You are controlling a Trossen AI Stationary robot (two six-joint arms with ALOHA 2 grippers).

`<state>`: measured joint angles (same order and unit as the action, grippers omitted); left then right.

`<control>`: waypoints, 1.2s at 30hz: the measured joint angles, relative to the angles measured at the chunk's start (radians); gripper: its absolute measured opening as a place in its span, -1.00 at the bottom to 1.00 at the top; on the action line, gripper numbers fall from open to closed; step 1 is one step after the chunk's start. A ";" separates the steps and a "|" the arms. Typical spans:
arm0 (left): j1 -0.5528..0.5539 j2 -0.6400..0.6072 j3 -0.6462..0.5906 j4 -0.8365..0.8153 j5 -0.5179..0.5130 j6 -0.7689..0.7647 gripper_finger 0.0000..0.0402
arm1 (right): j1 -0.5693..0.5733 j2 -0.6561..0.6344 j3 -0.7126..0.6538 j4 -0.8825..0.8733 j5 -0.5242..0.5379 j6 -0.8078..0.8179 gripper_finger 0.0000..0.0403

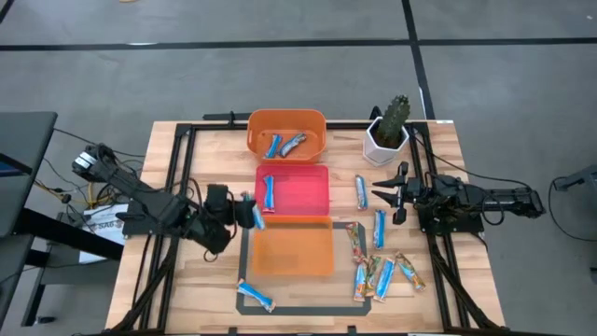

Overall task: Pick and place Granola Bars by type
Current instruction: Put the red granola bar into the red bin

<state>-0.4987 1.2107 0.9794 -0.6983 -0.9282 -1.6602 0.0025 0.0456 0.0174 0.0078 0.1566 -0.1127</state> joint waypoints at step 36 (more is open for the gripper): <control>0.390 0.233 0.025 0.262 0.204 0.365 -0.70 | 0.000 0.000 0.000 0.000 0.000 0.000 -0.49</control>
<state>-0.1087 1.4436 1.0043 -0.4360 -0.7239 -1.2949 0.0025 0.0456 0.0177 0.0078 0.1567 -0.1127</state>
